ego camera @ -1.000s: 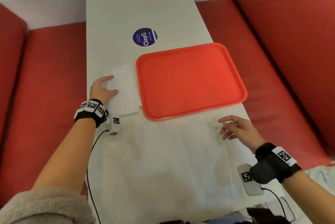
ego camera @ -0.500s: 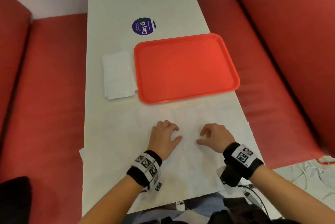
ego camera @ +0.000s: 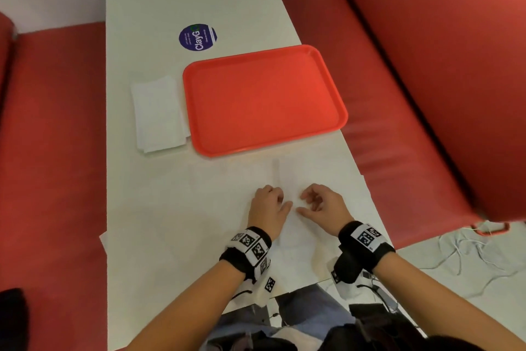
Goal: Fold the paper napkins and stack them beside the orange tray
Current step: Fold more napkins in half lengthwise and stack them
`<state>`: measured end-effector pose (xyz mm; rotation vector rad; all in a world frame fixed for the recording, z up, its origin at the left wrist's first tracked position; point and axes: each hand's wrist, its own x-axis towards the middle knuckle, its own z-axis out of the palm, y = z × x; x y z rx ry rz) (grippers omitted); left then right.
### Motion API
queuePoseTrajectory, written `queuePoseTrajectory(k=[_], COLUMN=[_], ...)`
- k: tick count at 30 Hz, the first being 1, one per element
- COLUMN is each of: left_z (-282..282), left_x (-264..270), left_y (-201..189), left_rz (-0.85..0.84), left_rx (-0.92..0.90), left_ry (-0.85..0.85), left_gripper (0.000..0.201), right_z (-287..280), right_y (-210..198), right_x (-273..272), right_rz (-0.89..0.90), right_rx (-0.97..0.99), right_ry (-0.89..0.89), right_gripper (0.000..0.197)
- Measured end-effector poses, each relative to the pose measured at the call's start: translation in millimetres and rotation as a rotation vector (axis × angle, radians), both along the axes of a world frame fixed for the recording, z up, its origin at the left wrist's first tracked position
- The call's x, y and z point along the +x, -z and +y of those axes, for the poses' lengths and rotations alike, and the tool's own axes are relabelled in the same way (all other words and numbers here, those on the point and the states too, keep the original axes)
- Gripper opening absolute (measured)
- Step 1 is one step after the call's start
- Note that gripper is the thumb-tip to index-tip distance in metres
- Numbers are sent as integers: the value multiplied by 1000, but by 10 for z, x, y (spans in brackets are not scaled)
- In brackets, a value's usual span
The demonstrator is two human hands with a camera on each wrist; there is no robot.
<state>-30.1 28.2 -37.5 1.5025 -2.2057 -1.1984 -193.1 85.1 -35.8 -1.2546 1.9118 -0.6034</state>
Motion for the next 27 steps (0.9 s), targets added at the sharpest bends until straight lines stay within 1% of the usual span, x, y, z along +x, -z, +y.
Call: queuePoseTrajectory(k=[2, 4, 7, 9, 10, 12, 13, 15, 17, 19, 21, 23, 25, 26, 27], left_z=[3, -9, -79, -141, -170, -235, -275, -353, -402, -412, -435, -459, -461, -462, -470], left_x=[-30, 0, 175, 353, 445, 600, 668, 771, 842, 918, 1038, 1175, 1313, 1377, 1437], left_y=[-107, -240, -353, -413, -442, -544, -603, -717, -783, -837, -834, -803, -765, -741, -707], left_rz=[201, 365, 553, 626, 657, 718, 749, 830, 932, 1010, 1040, 1021, 979, 952, 905], left_rx=[69, 191, 352, 414, 461, 576, 634, 706, 725, 711, 686, 674, 649, 630, 594], left_ry=[-61, -152, -293, -368, -391, -422, -433, -462, -490, -545, -604, -676, -713, -727, -742], left_gripper=[22, 28, 27, 28, 28, 15, 13, 26, 37, 33, 26, 28, 26, 27, 32], right_z=[37, 57, 19, -55, -101, -200, -252, -354, -432, -503, -575, -639, -687, -709, -738], right_y=[-20, -40, -76, -114, -137, -202, -245, -328, -376, -415, -420, -417, -434, -442, -440], right_x=[-93, -221, -396, -430, -414, -326, -259, -102, 59, 206, 317, 398, 463, 490, 512], right_rz=[-40, -46, -31, -57, -94, -217, -290, -439, -597, -722, -807, -878, -911, -910, -890], right_rx=[-51, -94, -101, -92, -86, -60, -32, 40, 93, 124, 165, 207, 233, 245, 245], right_ry=[104, 210, 328, 362, 356, 303, 259, 159, 91, 91, 106, 79, 21, -6, -30], right_gripper=[26, 31, 46, 57, 61, 67, 71, 77, 83, 92, 98, 93, 84, 73, 59])
